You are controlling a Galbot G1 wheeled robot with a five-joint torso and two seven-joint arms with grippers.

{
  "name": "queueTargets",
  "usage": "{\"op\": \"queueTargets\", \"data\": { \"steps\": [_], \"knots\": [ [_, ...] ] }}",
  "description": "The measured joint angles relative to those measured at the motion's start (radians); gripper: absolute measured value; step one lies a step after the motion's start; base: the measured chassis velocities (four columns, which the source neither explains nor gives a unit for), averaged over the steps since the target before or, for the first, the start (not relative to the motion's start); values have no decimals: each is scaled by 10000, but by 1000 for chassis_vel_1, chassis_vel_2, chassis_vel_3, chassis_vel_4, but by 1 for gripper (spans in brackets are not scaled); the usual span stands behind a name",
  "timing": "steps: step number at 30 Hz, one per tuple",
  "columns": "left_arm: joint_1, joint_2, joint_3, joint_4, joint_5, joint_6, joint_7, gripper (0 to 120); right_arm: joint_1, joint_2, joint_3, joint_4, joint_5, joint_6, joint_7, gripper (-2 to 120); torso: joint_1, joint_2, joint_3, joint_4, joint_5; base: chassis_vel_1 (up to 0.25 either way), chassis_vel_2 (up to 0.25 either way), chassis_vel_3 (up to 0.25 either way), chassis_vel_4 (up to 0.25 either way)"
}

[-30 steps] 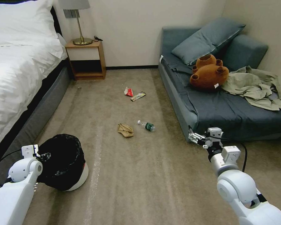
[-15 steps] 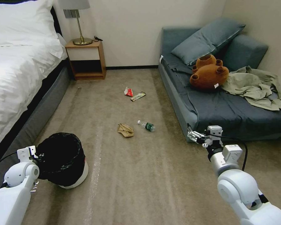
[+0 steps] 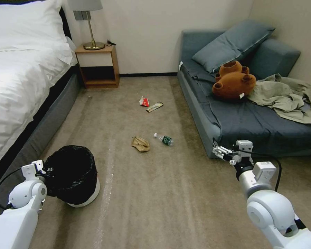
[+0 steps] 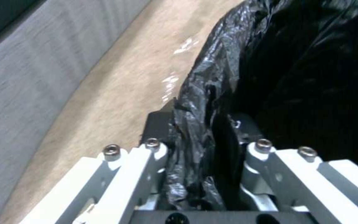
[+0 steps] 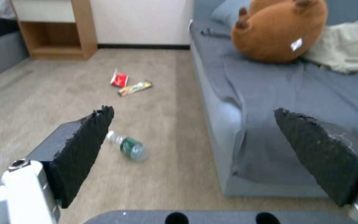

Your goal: Pick up the trash bin, then pick up the garbage on the floor and place it into the trash bin.

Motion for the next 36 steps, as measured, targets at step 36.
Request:
{"op": "queueTargets", "data": {
  "steps": [36],
  "knots": [
    [529,1571,-1393,-2969,1038,-278,386,5,752,-413,-1463,-1254,-381,779,-1318,100,0,3,-5,3,32,0,0,0,0]
  ]
}}
